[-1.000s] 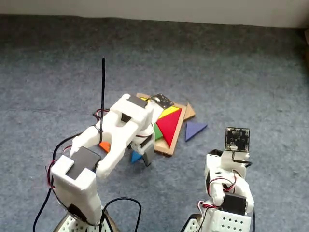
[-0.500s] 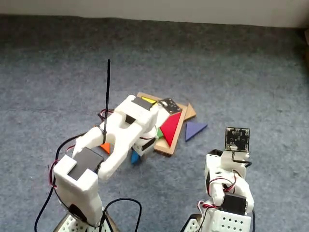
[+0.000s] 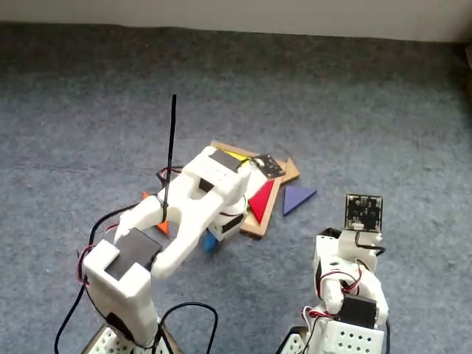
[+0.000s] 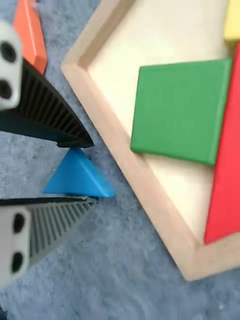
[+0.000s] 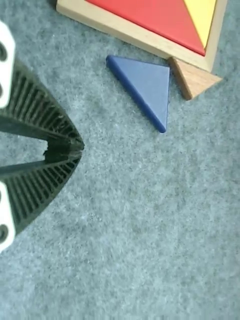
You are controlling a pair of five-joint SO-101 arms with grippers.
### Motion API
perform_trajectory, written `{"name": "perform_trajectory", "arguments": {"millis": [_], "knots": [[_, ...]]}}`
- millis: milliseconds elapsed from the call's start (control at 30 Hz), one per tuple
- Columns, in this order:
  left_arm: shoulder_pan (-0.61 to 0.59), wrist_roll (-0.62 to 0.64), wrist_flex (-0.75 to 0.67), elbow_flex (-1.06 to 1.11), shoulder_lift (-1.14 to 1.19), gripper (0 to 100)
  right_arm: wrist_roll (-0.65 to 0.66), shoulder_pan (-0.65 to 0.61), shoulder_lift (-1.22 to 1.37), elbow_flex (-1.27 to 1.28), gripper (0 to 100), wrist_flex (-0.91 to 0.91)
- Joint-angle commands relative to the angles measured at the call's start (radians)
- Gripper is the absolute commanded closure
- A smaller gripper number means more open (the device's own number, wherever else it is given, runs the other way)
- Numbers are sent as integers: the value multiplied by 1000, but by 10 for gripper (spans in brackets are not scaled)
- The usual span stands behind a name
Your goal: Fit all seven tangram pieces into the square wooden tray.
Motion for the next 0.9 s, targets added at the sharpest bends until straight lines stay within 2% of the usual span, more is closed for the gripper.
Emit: {"name": "perform_trajectory", "arguments": {"millis": [0, 267, 600, 733, 867], "knots": [[25, -6, 66, -21, -174, 843, -6, 7, -2, 136, 992, -21], [24, -14, 87, -33, -298, 843, -6, 7, -2, 136, 992, -21], [28, -287, 52, -81, -295, 840, -6, 7, -2, 136, 992, -21], [30, -345, 52, -117, -280, 839, -6, 7, -2, 136, 992, -21], [30, -381, 52, -196, -166, 838, -6, 7, -2, 136, 992, -21]]}}
